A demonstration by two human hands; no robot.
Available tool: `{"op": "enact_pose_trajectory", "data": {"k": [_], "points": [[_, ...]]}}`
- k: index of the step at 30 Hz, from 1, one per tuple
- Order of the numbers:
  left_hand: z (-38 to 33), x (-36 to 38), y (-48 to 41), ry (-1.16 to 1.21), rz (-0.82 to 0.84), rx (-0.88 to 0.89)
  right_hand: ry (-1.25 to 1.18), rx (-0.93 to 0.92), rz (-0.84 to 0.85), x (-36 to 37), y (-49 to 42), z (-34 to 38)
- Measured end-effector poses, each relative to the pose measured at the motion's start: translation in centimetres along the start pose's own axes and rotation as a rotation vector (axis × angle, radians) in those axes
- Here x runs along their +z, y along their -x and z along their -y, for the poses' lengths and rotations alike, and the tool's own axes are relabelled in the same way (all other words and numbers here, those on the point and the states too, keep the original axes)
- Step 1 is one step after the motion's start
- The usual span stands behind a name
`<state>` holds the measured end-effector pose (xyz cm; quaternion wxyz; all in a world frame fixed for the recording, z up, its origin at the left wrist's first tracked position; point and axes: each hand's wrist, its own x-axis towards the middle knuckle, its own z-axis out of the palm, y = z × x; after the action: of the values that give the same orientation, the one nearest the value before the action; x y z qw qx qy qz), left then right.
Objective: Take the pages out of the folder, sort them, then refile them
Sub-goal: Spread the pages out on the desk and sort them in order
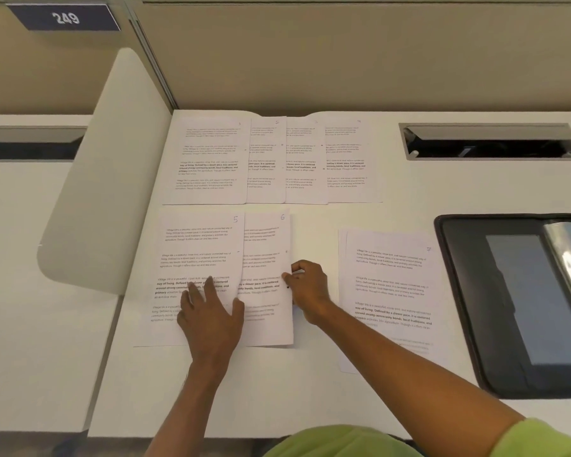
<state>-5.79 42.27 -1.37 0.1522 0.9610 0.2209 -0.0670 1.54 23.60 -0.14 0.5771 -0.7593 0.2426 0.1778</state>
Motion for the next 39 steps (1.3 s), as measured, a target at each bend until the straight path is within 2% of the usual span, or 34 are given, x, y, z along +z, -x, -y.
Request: {"op": "enact_pose_trajectory", "data": {"k": [15, 19, 21, 24, 28, 32, 39], "points": [[3.1, -0.3, -1.3, 0.009, -0.007, 0.002, 0.081, -0.05, 0.026, 4.3, 0.6, 1.4], [3.0, -0.1, -1.1, -0.008, -0.031, 0.012, 0.368, -0.146, 0.146, 1.7, 2.0, 1.0], [2.4, 0.1, -0.8, -0.014, -0.062, 0.039, 0.505, -0.247, 0.132, -0.6, 3.0, 0.3], [0.3, 0.9, -0.1, -0.007, -0.104, 0.14, 0.568, -0.34, 0.055, -4.6, 4.1, -1.2], [-4.5, 2.9, 1.7, 0.022, -0.069, 0.312, 0.657, -0.385, -0.109, -9.6, 4.0, -3.9], [-9.7, 5.3, 4.1, 0.093, 0.033, 0.485, 0.736, -0.318, -0.206, -13.8, 4.0, -6.6], [-15.2, 9.5, 8.6, 0.074, 0.169, 0.785, 0.826, -0.164, -0.355, -19.0, 5.0, -10.2]]}}
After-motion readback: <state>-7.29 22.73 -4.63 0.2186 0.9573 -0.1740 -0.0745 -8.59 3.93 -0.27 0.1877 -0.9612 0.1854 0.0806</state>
